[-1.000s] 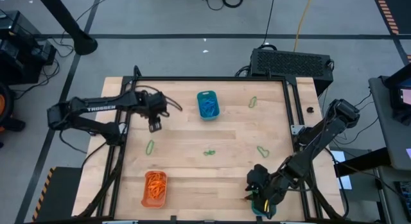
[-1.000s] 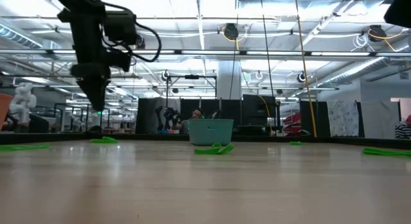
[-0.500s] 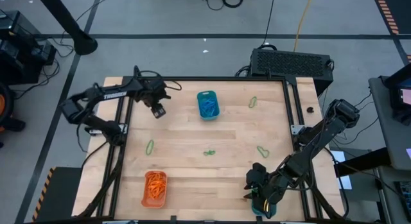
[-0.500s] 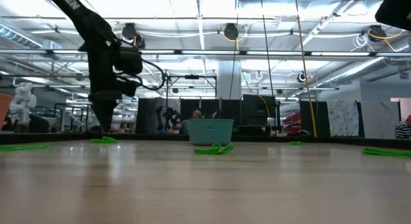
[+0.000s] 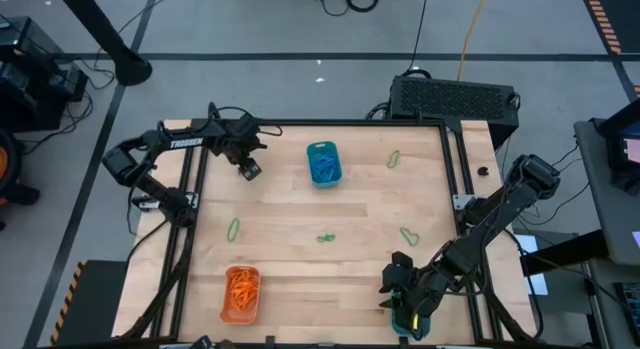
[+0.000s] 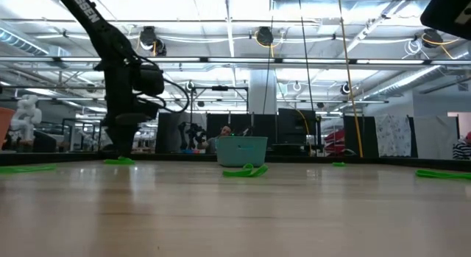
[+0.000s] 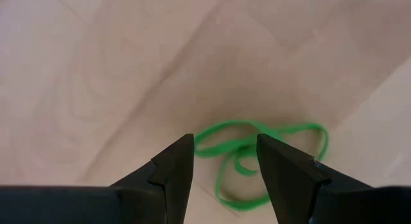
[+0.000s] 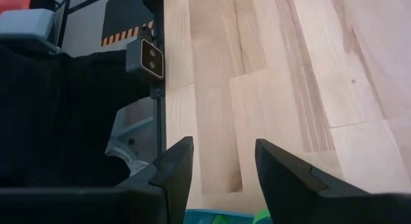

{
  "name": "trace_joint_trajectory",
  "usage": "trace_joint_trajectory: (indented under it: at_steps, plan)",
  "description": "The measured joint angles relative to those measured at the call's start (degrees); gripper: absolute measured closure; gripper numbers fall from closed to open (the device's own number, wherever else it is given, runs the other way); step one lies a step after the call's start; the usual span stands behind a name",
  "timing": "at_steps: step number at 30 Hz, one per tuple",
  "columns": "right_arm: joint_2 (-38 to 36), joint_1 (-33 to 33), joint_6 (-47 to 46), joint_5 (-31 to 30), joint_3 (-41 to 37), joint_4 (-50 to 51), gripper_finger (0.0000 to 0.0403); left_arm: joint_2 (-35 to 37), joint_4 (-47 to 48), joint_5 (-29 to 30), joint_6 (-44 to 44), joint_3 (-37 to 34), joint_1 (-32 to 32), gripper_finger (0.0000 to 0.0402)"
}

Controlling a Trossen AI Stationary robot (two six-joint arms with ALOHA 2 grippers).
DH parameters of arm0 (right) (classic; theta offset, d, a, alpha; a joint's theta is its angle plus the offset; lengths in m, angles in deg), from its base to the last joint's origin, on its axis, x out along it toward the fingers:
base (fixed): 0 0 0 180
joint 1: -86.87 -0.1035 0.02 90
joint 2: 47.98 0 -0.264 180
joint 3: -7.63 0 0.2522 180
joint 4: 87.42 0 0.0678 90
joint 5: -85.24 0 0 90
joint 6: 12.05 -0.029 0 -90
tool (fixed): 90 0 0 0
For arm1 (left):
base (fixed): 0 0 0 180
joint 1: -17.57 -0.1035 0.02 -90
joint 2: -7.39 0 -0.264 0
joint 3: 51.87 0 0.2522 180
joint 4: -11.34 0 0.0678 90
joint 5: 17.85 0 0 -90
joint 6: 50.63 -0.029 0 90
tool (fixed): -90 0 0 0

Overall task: Sort rubber bands into baskets
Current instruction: Put the green rubber band into the bottom bin

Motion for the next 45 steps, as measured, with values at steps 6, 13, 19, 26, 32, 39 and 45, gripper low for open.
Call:
trace_joint_trajectory:
  at_steps: [6,13,19,26,32,39,45]
  plan:
    - [0.0,0.11,-0.02,-0.01,0.0,-0.01,0.0243,-0.02,-0.33,-1.23,-0.09,0.02,-1.48,0.0232]
    - [0.0,0.11,-1.48,0.05,0.0,-0.14,0.0243,-0.02,-0.22,-1.44,-0.08,0.02,-1.78,0.026]
    - [0.0,0.1,-3.96,0.09,0.0,-0.54,0.0243,-3.54,0.03,-1.42,-0.02,0.27,-1.77,0.0261]
    - [0.02,-0.09,-5.0,0.19,0.0,-1.55,0.0243,-5.48,-0.73,-0.94,-0.04,0.74,-1.74,0.0278]
    - [0.02,-0.09,-5.37,0.25,0.0,-1.5,0.0243,-3.66,0.12,-1.32,-0.39,1.54,-1.4,0.0388]
    - [0.02,-0.09,-5.26,0.23,0.0,-1.48,0.0243,4.0,1.56,-3.83,-0.09,1.53,2.32,0.0398]
    - [0.02,0.13,-5.2,0.23,0.0,-1.45,0.0243,12.45,2.18,-5.44,1.57,1.55,7.62,0.04]
